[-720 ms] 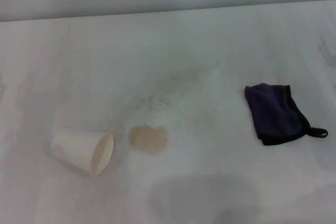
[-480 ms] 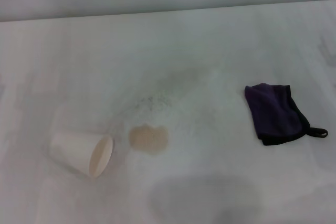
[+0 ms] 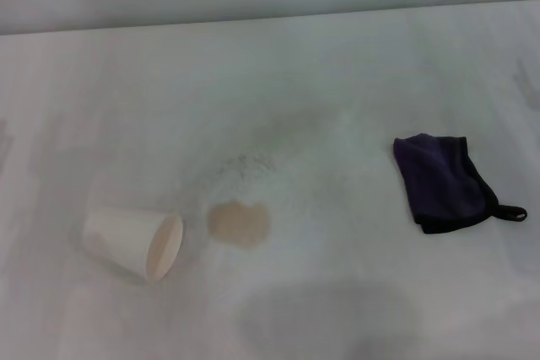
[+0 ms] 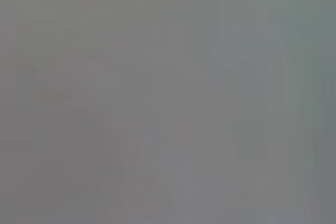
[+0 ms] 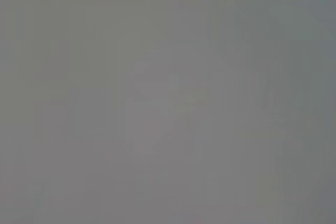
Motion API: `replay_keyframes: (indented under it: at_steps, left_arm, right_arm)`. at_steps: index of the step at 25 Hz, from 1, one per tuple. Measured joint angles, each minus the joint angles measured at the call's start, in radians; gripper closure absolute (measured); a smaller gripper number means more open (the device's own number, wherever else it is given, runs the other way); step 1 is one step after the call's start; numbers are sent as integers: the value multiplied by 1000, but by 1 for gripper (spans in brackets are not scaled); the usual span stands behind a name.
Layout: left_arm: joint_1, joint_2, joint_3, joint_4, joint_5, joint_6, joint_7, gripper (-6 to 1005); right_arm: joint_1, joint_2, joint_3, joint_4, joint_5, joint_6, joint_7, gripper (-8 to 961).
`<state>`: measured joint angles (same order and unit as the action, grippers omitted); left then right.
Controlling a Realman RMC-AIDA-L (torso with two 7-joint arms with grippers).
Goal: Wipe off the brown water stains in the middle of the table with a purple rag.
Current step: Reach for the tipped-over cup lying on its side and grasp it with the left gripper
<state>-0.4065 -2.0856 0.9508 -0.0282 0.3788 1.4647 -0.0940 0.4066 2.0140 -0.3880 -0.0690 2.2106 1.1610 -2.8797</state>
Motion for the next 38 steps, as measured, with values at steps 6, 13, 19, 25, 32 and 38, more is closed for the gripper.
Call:
replay_keyframes:
  at_steps: [6, 13, 19, 25, 32, 38]
  left_arm:
    - [0, 0, 5, -2, 15, -3, -21, 110]
    - [0, 5, 5, 9, 46, -4, -125, 109]
    - [2, 7, 5, 27, 91, -5, -154, 109]
    - [15, 12, 6, 64, 140, -6, -257, 110]
    - [82, 15, 6, 233, 318, -13, -392, 109]
    - [138, 19, 6, 377, 468, -27, -473, 110]
  right_arm:
    - [0, 0, 0, 0, 0, 7, -5, 93]
    - [-10, 0, 0, 2, -1, 9, -5, 93]
    - [-15, 0, 0, 2, -2, 14, -1, 93]
    - [-21, 0, 0, 4, -2, 36, 3, 94]
    - [-21, 0, -2, 3, -2, 37, 4, 94]
    - [-14, 0, -6, 2, -2, 44, 4, 94]
